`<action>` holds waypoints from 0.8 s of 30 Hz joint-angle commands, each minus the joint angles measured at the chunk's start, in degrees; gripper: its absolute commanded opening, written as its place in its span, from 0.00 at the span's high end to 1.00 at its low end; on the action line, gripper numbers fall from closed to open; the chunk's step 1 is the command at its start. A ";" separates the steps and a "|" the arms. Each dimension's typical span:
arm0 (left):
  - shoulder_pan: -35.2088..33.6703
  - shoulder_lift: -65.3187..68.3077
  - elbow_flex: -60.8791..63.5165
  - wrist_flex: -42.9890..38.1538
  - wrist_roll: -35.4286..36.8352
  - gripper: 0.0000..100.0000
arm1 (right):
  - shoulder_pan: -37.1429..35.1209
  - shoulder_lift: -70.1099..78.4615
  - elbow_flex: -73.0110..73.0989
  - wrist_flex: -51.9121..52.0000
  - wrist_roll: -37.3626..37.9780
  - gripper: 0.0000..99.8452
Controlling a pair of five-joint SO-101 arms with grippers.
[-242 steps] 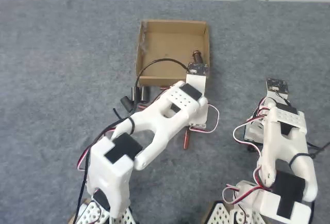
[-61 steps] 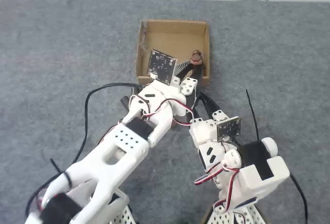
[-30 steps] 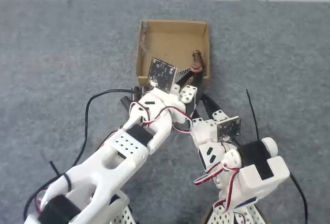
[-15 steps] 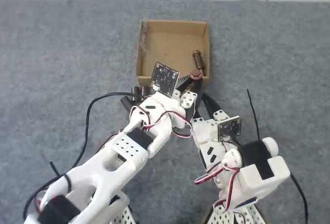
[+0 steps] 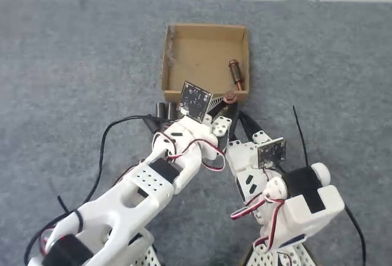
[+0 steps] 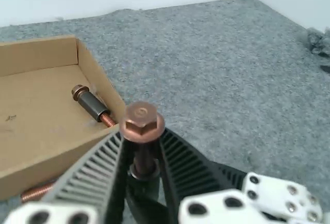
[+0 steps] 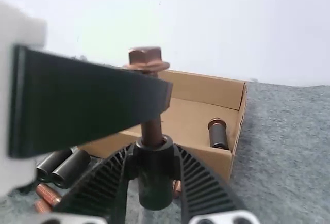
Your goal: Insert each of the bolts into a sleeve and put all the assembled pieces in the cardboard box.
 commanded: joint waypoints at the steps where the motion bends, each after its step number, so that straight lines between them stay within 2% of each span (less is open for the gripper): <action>1: 0.18 -1.85 2.77 -0.35 0.18 0.99 | 1.36 -2.68 1.85 -0.31 -0.18 0.99; 9: 0.35 -1.76 5.32 -0.26 0.18 0.99 | 1.36 -2.68 1.85 -0.31 -0.18 0.99; 13: 0.35 3.60 4.44 -0.62 0.18 0.99 | 1.36 -2.68 1.85 -0.22 -0.18 0.99; 19: 0.44 11.52 1.98 -7.82 1.58 0.99 | 1.36 -2.68 1.85 -0.13 -0.18 0.99; 24: 0.44 11.43 2.59 -8.26 2.20 0.99 | 1.36 -2.68 1.85 -0.13 -0.18 0.99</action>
